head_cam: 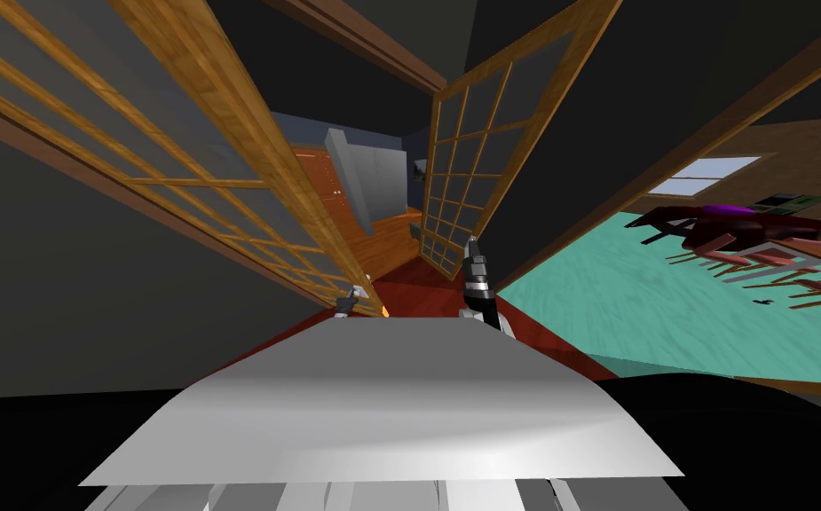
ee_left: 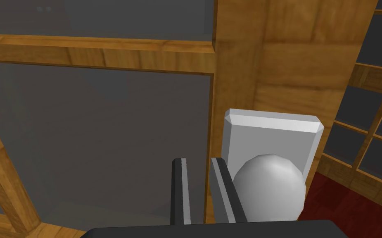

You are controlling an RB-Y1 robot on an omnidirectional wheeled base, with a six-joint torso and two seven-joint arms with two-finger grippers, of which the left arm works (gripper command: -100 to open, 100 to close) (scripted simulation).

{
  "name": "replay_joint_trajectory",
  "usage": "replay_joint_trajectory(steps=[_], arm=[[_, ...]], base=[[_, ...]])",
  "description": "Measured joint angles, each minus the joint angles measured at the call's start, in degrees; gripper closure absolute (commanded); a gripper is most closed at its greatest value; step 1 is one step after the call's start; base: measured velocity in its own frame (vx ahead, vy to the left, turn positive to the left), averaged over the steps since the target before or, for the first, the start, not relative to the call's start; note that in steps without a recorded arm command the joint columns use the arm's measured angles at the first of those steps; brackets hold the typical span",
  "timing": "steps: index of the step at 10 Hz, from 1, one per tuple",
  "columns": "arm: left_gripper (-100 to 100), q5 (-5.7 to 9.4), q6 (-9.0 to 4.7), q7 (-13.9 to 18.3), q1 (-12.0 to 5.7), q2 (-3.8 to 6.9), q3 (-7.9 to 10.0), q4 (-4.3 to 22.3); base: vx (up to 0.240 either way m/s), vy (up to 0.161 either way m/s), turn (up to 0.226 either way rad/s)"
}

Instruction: Pull the door open

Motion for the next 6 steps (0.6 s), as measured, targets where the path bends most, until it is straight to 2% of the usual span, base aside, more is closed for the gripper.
replay_joint_trajectory(steps=[5,6], arm=[[100,-0.11,0.16,-0.1,0.0,-0.03,-0.17,-0.3],[-100,-0.12,0.15,-0.1,-0.01,-0.04,-0.18,-0.3]], base=[[0.0,-0.001,-0.001],[-0.134,0.045,-0.114]])
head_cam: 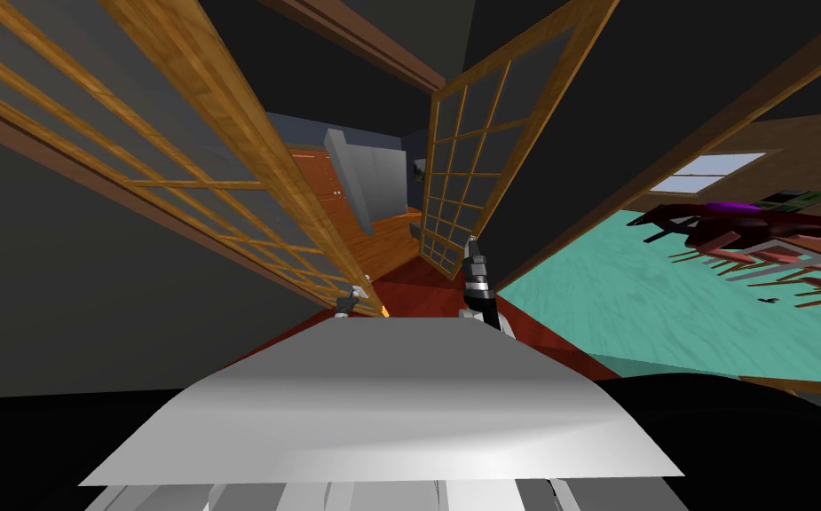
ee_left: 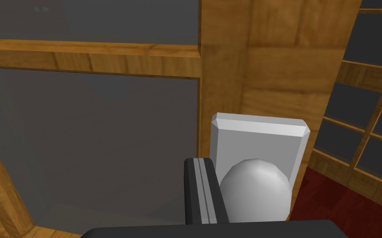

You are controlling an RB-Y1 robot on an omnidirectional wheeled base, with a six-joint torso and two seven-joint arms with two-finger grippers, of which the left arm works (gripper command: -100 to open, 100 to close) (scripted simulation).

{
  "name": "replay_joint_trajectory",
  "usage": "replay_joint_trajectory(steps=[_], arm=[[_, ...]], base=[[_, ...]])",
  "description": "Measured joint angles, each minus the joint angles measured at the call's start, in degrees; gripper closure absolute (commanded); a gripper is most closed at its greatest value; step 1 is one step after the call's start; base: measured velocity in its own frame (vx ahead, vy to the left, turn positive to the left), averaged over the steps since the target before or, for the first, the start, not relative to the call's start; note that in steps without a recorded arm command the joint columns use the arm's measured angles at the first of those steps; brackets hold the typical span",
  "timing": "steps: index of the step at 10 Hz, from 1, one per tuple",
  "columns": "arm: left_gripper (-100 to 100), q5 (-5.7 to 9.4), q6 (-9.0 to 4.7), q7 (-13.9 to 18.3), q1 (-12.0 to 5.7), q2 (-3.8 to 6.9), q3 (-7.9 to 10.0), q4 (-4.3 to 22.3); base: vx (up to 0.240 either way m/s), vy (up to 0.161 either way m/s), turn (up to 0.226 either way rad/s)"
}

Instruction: Pull the door open

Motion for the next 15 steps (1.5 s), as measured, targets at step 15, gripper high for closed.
replay_joint_trajectory(steps=[15], arm=[[-100,-2.68,-4.92,3.9,1.0,3.31,-5.05,0.3]], base=[[-0.073,0.038,-0.024]])
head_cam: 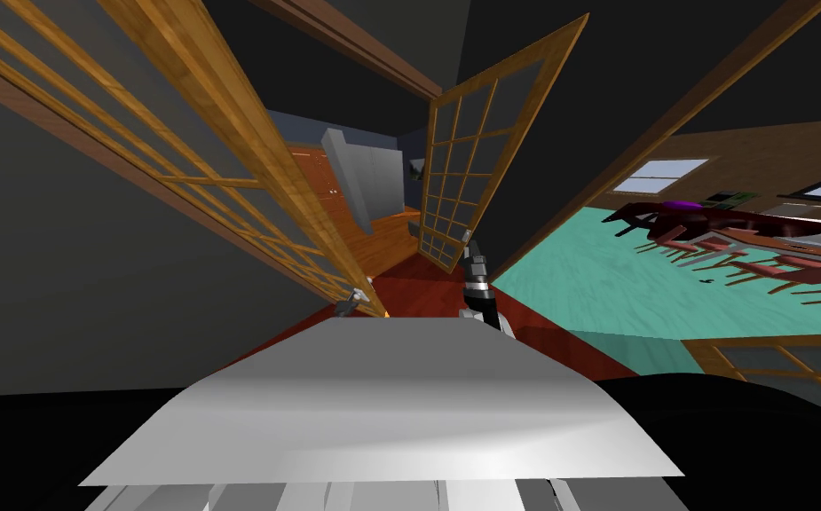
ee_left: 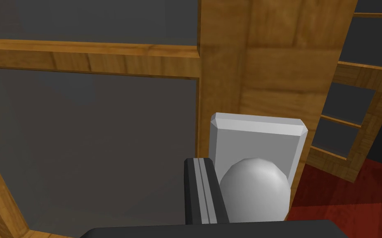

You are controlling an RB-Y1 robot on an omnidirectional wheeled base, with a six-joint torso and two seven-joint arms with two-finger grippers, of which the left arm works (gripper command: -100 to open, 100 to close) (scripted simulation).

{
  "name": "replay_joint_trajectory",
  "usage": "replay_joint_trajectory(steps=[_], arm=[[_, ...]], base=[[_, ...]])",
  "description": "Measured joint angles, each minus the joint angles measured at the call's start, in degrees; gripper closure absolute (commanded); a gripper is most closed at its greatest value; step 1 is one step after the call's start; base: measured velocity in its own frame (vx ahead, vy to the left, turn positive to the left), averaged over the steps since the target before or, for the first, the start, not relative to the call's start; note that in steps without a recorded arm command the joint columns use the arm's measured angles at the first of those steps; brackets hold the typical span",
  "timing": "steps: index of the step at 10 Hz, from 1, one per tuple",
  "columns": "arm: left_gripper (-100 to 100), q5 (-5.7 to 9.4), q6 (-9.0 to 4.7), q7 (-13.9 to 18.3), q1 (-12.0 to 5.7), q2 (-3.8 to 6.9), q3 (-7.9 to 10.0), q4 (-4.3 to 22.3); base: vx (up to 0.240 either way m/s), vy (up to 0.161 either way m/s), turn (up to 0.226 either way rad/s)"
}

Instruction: Pull the door open

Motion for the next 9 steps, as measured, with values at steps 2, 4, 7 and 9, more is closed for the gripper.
replay_joint_trajectory(steps=[2,4,7,9], arm=[[-100,-0.01,0.03,-0.2,0.35,0.03,-0.07,-0.4],[-100,0.11,1.13,-0.6,0.9,0.68,-0.08,-2.3],[-100,0.11,1.35,-0.8,0.88,0.48,-0.13,-2.5],[-100,0.12,1.09,-0.7,1.07,0.71,-0.06,-2.5]], base=[[-0.022,0.013,-0.007],[-0.018,0.014,-0.015],[-0.006,0.005,0.004],[0.006,-0.011,0.004]])
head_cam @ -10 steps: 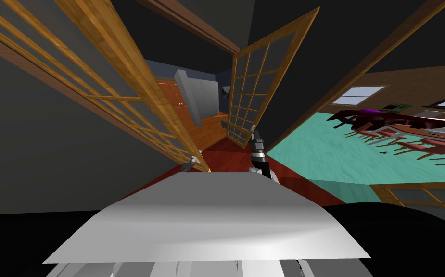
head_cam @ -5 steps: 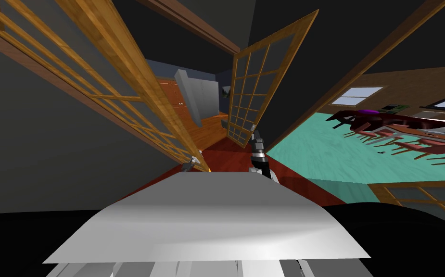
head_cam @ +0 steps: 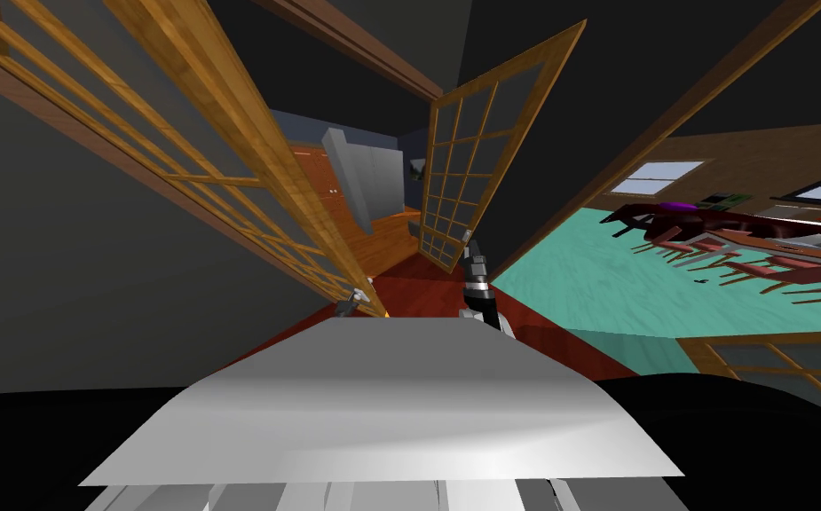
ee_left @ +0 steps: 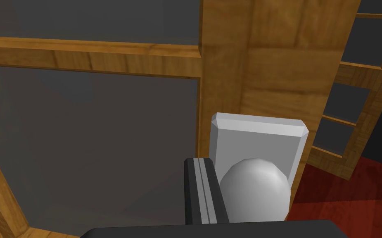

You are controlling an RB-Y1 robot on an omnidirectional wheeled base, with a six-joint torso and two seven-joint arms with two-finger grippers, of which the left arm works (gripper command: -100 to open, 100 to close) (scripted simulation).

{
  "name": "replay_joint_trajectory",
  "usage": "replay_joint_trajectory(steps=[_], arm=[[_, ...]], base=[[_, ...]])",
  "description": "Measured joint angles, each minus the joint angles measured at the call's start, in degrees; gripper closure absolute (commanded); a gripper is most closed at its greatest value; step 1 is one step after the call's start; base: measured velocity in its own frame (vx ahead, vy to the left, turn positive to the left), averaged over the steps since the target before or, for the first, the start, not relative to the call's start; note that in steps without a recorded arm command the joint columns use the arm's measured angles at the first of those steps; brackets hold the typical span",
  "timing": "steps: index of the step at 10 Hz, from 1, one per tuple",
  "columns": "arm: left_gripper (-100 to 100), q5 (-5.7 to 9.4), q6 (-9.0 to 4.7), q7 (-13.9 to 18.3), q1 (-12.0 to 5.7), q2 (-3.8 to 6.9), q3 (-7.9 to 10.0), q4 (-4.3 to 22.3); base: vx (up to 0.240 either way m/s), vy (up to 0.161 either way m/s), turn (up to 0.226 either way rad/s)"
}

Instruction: Pull the door open

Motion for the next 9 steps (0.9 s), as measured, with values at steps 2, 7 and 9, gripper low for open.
replay_joint_trajectory(steps=[2,7,9], arm=[[-100,-0.06,-0.3,0.0,0.03,-0.15,-0.07,0.2],[-100,-0.32,-1.06,0.9,-0.26,0.02,-0.54,1.2],[-100,-0.42,-0.58,1.0,-0.91,-0.02,-0.77,1.4]], base=[[-0.021,0.014,-0.018],[-0.01,0.009,0.0],[-0.024,0.017,-0.02]])
